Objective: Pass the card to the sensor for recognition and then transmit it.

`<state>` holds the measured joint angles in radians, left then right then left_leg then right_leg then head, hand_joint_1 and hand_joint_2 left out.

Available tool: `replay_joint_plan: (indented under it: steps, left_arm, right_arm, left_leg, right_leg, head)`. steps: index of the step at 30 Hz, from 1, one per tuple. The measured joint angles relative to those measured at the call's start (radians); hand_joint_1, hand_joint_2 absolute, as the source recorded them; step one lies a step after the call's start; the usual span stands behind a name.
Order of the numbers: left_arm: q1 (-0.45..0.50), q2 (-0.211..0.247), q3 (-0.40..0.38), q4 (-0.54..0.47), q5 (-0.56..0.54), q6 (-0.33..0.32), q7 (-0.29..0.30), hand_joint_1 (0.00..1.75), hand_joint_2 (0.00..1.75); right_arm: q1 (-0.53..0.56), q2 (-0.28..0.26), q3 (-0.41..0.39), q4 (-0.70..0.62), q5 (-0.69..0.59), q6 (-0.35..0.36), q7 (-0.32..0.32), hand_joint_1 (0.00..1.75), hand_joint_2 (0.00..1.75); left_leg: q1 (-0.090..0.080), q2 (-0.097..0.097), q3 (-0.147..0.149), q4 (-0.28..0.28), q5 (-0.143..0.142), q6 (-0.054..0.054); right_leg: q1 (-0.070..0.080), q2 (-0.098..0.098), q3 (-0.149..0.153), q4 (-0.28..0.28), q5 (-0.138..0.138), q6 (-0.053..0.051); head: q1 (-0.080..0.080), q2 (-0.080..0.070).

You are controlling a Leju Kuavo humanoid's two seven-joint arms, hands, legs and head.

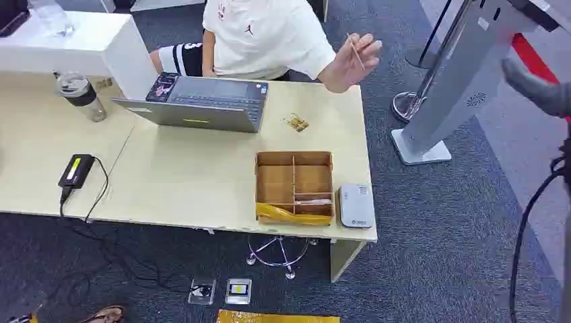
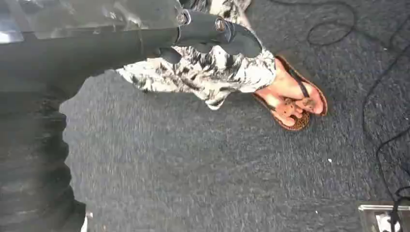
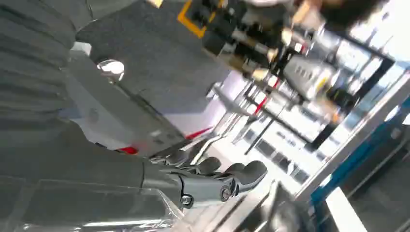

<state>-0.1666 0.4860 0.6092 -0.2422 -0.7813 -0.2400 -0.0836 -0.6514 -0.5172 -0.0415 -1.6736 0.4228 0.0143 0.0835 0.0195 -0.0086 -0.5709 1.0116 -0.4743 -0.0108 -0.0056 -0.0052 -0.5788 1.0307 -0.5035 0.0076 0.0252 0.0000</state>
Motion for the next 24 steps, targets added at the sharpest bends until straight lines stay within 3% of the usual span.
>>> replay_joint_plan:
  steps: [4, 8, 12, 20, 24]
  left_arm:
    - [-0.003, 0.005, -0.017, 0.002, -0.024, 0.015, -0.006, 0.0, 1.75]
    - [-0.004, 0.003, -0.036, 0.003, -0.048, 0.057, -0.005, 0.0, 1.75]
    - [-0.006, -0.005, -0.046, 0.003, -0.06, 0.09, 0.014, 0.0, 1.75]
    - [-0.03, -0.024, -0.052, 0.003, -0.075, 0.135, 0.05, 0.0, 1.75]
    - [-0.031, -0.032, -0.051, 0.002, -0.124, 0.137, 0.052, 0.0, 1.75]
  right_arm:
    - [-0.051, 0.123, 0.145, -0.002, 0.124, 0.116, -0.026, 0.0, 1.75]
    - [-0.081, 0.244, 0.284, 0.003, 0.239, 0.136, -0.058, 0.0, 1.75]
    - [-0.088, 0.302, 0.346, 0.032, 0.31, 0.15, -0.096, 0.0, 1.75]
    - [-0.137, 0.432, 0.471, 0.188, 0.42, 0.11, -0.167, 0.0, 1.75]
    - [-0.171, 0.488, 0.522, 0.288, 0.501, 0.044, -0.208, 0.0, 1.75]
  left_leg:
    - [0.001, 0.0, 0.0, 0.0, 0.001, -0.001]
    - [0.001, 0.0, 0.0, 0.0, 0.001, -0.001]
    - [0.001, -0.001, -0.001, 0.0, 0.001, -0.001]
    - [0.001, 0.0, -0.001, 0.0, 0.001, -0.001]
    - [0.001, 0.0, -0.001, 0.0, 0.001, -0.001]
  right_leg:
    - [0.001, 0.0, 0.0, 0.0, 0.0, 0.0]
    - [0.002, 0.0, -0.002, 0.0, -0.001, -0.001]
    - [0.001, -0.001, -0.001, -0.001, -0.001, -0.001]
    - [0.001, 0.0, -0.002, -0.001, 0.0, -0.001]
    - [0.001, 0.001, -0.002, 0.0, 0.0, -0.001]
  head:
    - [0.0, 0.0]
    - [-0.001, 0.0]
    - [0.0, 0.0]
    - [0.0, 0.0]
    - [0.0, 0.0]
